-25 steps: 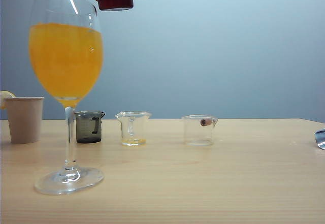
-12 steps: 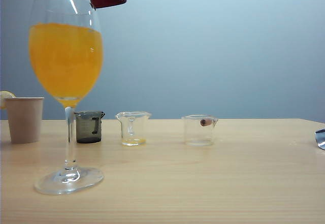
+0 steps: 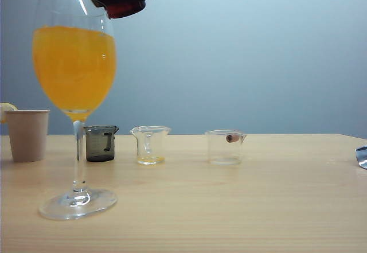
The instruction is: Pick up the fourth measuring cup from the left, pour the grenadine inside into the goblet, and finally put the measuring cup back in its original place.
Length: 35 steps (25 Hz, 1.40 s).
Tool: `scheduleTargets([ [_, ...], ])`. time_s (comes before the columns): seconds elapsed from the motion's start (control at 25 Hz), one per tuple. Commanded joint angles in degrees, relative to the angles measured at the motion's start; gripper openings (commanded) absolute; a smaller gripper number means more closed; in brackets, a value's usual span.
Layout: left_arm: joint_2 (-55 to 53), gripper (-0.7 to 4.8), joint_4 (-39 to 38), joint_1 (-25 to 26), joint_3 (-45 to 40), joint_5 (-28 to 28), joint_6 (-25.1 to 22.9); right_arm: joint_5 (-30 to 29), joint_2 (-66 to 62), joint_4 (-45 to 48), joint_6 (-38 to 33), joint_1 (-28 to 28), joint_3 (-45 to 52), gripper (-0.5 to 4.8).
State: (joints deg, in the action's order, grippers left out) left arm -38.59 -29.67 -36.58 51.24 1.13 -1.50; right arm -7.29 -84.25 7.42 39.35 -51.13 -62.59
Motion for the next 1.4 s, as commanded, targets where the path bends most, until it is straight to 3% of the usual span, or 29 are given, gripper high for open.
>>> scheduleTargets([
  [0.04, 0.13, -0.05, -0.7, 0.11, 0.26, 0.15, 0.04, -0.11, 0.28, 1.55, 1.09, -0.09, -0.5, -0.01],
  [1.4, 0.11, -0.05, -1.57, 0.11, 0.26, 0.15, 0.0, 3.5, -1.22, 4.92, 10.47, -1.95, -0.52, -0.01],
])
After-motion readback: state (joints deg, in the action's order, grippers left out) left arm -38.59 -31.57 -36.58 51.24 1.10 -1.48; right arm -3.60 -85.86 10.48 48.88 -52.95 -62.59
